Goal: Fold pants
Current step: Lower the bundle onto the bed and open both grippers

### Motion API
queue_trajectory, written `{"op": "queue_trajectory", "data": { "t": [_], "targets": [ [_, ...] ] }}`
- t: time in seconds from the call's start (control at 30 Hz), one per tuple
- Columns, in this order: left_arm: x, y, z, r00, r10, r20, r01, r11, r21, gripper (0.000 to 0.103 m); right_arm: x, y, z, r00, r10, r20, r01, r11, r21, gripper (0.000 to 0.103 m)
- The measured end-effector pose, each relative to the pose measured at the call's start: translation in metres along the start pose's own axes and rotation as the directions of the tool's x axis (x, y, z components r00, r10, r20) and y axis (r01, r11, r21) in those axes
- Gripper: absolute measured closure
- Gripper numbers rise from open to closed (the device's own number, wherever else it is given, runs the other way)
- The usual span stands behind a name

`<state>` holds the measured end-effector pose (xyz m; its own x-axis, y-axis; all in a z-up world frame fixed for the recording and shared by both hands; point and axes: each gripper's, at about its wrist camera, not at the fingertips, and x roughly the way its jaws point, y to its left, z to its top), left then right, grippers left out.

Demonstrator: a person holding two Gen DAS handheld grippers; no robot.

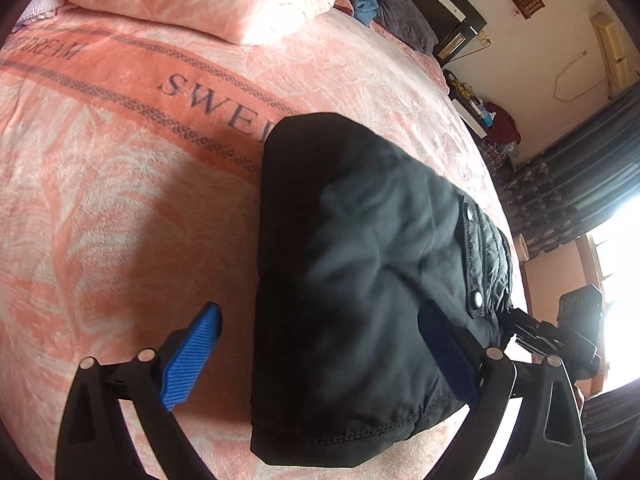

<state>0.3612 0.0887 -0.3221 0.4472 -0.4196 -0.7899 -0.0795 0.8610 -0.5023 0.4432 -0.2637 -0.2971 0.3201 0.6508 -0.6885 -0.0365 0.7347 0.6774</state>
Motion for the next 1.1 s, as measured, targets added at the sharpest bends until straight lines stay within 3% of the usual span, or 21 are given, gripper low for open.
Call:
{"op": "queue_trajectory", "data": {
  "t": [0.03,0.1,0.13,0.2,0.3,0.4,0.47,0.5,0.57,0.63,0.67,0.7,0.77,0.83,0.87,0.93,1.0,1.1],
  "targets": [
    [0.008,0.002,-0.004,1.0,0.013,-0.022,-0.013,1.0,0.002,0.004,0.006,-0.007,-0.002,0.999,-0.027,-0.022,0.028,1.0,0.005,0.102],
    [0.015,0.002,-0.012,1.0,0.003,-0.03,-0.003,1.0,0.001,0.004,0.004,-0.013,0.001,1.0,0.005,-0.027,-0.004,0.999,0.041,0.101],
    [0.014,0.003,-0.013,1.0,-0.007,-0.019,0.007,1.0,-0.001,0.004,-0.004,-0.007,0.003,1.0,0.031,-0.006,-0.031,0.999,0.027,0.098],
    [0.009,0.004,-0.014,1.0,-0.016,0.003,0.016,1.0,0.007,0.004,-0.018,0.009,0.011,0.997,0.06,0.051,-0.058,0.998,-0.027,0.082],
    [0.006,0.006,-0.013,1.0,-0.003,0.028,0.003,1.0,0.005,0.004,-0.019,0.019,0.043,0.992,0.057,0.109,-0.056,0.998,-0.015,0.08],
    [0.004,0.006,-0.012,0.999,0.008,0.035,-0.008,1.0,-0.007,0.004,0.001,0.012,0.077,0.988,0.076,0.132,-0.085,0.994,0.068,0.072],
    [0.003,0.004,-0.013,0.999,0.021,0.034,-0.021,1.0,0.006,0.004,0.021,-0.006,0.091,0.991,0.057,0.121,-0.074,0.987,0.142,0.075],
    [0.002,0.004,-0.013,0.999,0.027,0.035,-0.028,1.0,0.013,0.004,0.031,-0.016,0.093,0.995,0.024,0.1,-0.043,0.981,0.187,0.087],
    [-0.003,0.005,-0.015,0.998,0.044,0.038,-0.044,0.999,0.021,0.004,0.039,-0.028,0.091,0.996,0.002,0.086,-0.021,0.974,0.226,0.097],
    [-0.013,0.004,-0.018,0.996,0.086,0.039,-0.087,0.996,0.028,0.004,0.03,-0.025,0.084,0.992,0.041,0.117,-0.066,0.974,0.218,0.085],
    [-0.021,0.003,-0.021,0.993,0.108,0.045,-0.11,0.993,0.034,0.004,0.019,-0.018,0.078,0.99,0.047,0.135,-0.073,0.979,0.191,0.068],
    [-0.031,0.0,-0.025,0.99,0.129,0.051,-0.131,0.99,0.043,0.004,0.005,-0.006,0.07,0.987,0.025,0.157,-0.048,0.988,0.145,0.061],
    [-0.057,-0.011,-0.039,0.985,0.149,0.081,-0.155,0.985,0.072,0.004,-0.027,0.023,0.042,0.98,0.003,0.199,-0.013,0.999,0.05,0.036],
    [-0.086,-0.027,-0.057,0.976,0.181,0.124,-0.196,0.973,0.124,0.004,-0.062,0.052,0.0,0.973,-0.005,0.231,0.009,1.0,-0.015,0.021],
    [-0.101,-0.035,-0.069,0.971,0.191,0.143,-0.212,0.966,0.148,0.004,-0.077,0.068,-0.023,0.97,-0.032,0.243,0.046,0.998,-0.052,0.009],
    [-0.131,-0.053,-0.092,0.957,0.226,0.183,-0.259,0.948,0.183,0.004,-0.104,0.097,-0.072,0.963,-0.093,0.253,0.127,0.984,-0.121,0.009],
    [-0.162,-0.069,-0.119,0.938,0.262,0.226,-0.309,0.928,0.209,0.004,-0.13,0.117,-0.121,0.961,-0.107,0.255,0.15,0.977,-0.155,0.003],
    [-0.208,-0.092,-0.159,0.913,0.299,0.278,-0.364,0.905,0.222,0.004,-0.162,0.142,-0.188,0.944,-0.203,0.259,0.239,0.964,-0.119,0.003]
  ]
}}
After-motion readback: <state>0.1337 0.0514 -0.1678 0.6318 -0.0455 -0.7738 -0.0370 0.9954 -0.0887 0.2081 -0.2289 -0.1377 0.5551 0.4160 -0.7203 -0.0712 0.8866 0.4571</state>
